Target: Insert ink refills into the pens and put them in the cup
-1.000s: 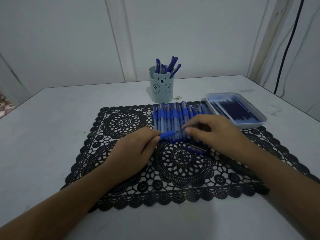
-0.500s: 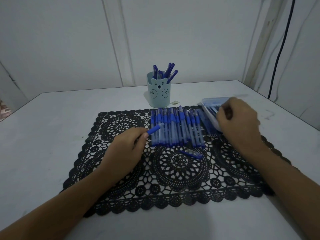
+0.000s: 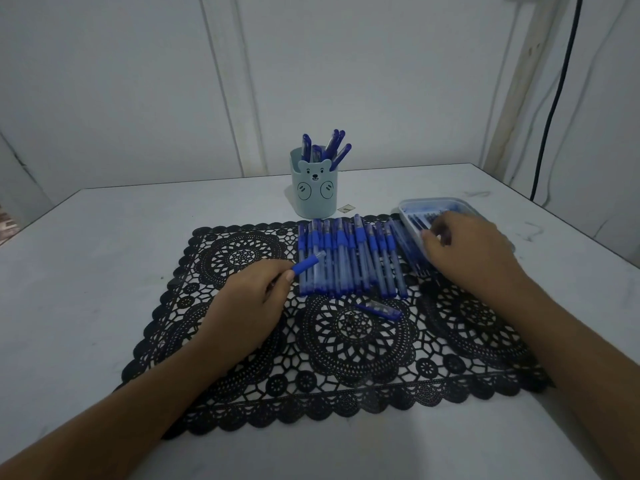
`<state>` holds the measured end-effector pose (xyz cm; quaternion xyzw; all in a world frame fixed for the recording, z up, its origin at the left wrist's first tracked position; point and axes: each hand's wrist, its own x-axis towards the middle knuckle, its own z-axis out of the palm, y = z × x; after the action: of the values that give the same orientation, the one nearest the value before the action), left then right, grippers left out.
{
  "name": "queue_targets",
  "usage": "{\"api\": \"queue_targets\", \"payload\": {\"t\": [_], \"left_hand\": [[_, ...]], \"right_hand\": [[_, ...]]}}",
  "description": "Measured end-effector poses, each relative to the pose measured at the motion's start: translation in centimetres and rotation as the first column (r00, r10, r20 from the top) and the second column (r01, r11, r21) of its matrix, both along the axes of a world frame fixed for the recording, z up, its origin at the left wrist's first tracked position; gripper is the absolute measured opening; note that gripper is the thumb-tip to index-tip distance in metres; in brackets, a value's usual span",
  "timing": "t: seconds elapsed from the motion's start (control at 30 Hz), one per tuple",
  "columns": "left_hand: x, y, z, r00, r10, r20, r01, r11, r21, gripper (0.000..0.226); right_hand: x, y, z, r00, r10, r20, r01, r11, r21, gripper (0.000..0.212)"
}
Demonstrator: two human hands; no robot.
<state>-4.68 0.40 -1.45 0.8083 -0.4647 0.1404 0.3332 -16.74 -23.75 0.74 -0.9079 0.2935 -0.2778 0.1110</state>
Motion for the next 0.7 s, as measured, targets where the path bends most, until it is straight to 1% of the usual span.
{"api": "queue_targets", "payload": {"t": [0.07, 0.17, 0.23, 0.3, 0.4, 0.53, 0.57, 0.67, 0.7], "left_hand": [[0.0, 0.0, 0.0, 1.0, -0.005, 0.0, 0.005, 1.0, -0.006, 0.016], [0.1, -0.1, -0.1, 1.0, -0.007, 0.01, 0.007, 1.0, -0.014, 0.016], [0.1, -0.2, -0.1, 1.0, -0.006, 0.014, 0.006, 1.0, -0.007, 0.02], [0.1, -0.2, -0.1, 1.0, -0.01, 0.018, 0.01, 1.0, -0.004, 0.018], [0.0, -0.1, -0.1, 1.0, -0.008, 0.02, 0.008, 1.0, 0.003, 0.016], [-0.1, -0.2, 0.0, 1.0, -0.001, 0.016, 0.001, 1.0, 0.002, 0.027], [-0.1, -0.2, 0.0, 1.0, 0.001, 0.013, -0.001, 1.0, 0.003, 0.027], [-0.1, -0.2, 0.0, 1.0, 0.013, -0.006, -0.013, 1.0, 0.001, 0.016], [-0.1, -0.2, 0.0, 1.0, 0.011, -0.006, -0.011, 1.0, -0.002, 0.016]], "right_hand": [[0.2, -1.1, 0.2, 0.998, -0.065, 0.001, 0.065, 0.998, -0.014, 0.024], [0.5, -2.7, 0.1, 0.977, -0.173, -0.129, 0.175, 0.985, 0.008, 0.022], [0.7, -3.5, -0.3, 0.957, -0.21, -0.202, 0.218, 0.976, 0.019, 0.021], [0.9, -4.0, -0.5, 0.945, -0.217, -0.245, 0.231, 0.972, 0.031, 0.021], [1.4, -4.2, -0.3, 0.934, -0.178, -0.31, 0.204, 0.977, 0.054, 0.023], [1.7, -4.4, -0.3, 0.938, -0.127, -0.324, 0.171, 0.979, 0.112, 0.025], [1.8, -4.5, -0.4, 0.938, -0.132, -0.319, 0.179, 0.976, 0.121, 0.024], [2.1, -4.2, -0.4, 0.937, -0.177, -0.301, 0.223, 0.967, 0.126, 0.021], [2.1, -4.2, -0.4, 0.947, -0.186, -0.262, 0.227, 0.964, 0.139, 0.02]]}}
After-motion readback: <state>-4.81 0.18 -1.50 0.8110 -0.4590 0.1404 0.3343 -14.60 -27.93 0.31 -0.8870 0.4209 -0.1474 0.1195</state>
